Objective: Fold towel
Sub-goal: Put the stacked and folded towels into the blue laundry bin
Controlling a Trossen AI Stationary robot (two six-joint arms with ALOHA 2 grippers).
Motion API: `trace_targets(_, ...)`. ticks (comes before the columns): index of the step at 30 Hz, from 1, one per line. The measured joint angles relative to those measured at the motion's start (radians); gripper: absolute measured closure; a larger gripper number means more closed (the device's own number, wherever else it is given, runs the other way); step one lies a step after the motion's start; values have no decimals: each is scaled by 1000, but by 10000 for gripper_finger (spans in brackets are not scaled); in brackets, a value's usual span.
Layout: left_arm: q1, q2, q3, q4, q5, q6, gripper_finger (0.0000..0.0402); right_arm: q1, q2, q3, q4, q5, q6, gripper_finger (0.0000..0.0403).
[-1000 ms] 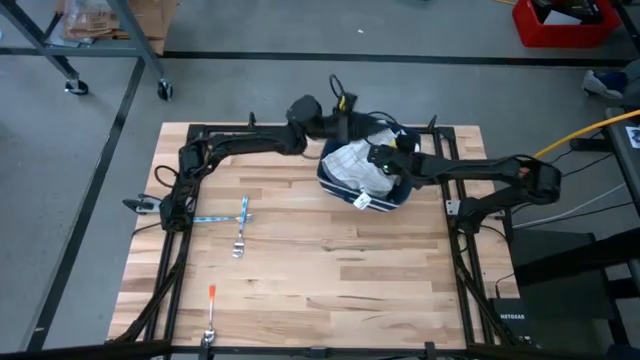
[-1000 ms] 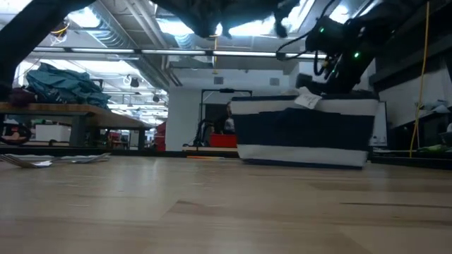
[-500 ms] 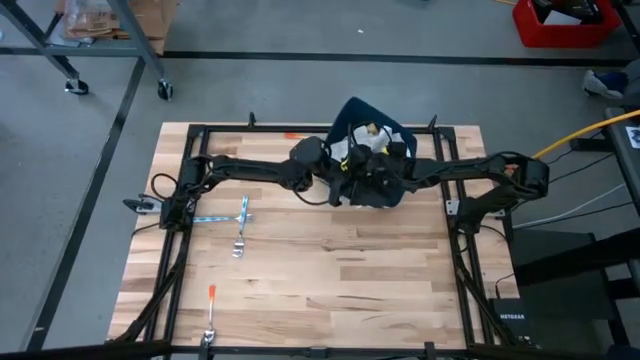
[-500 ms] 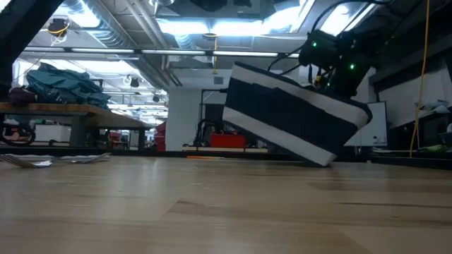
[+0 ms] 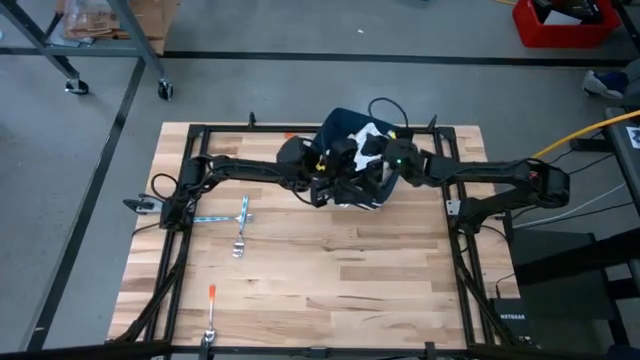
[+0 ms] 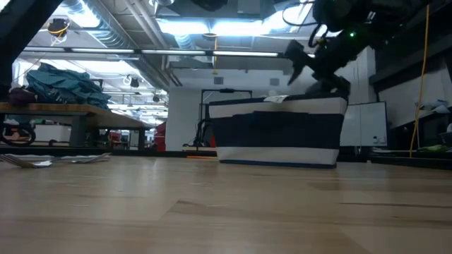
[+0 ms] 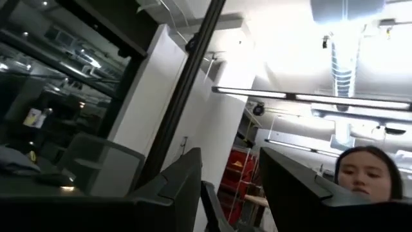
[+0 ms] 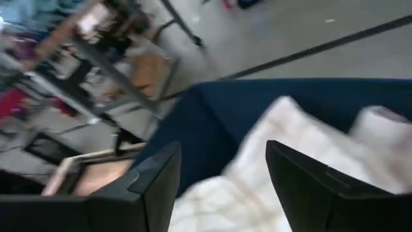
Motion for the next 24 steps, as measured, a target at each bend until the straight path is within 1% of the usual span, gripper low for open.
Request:
trace_targets(5, -24, 0, 0, -28, 3, 55, 254, -1, 32, 2, 123, -79, -49, 171)
trace_targets(9, -44, 0, 0, -70, 4, 118, 254, -1, 98, 1, 180, -104, -53, 171)
trace_targets(17, -74, 1, 0, -155, 3, 147, 254, -1, 303, 1, 289, -117, -52, 171)
trace_targets(19, -82, 0, 0, -169, 3, 149, 254, -1, 357, 1, 308, -96, -52, 171)
trace_targets(24, -96, 0, 0, -175, 3, 151, 254, -1, 478, 3, 331, -85, -54, 171)
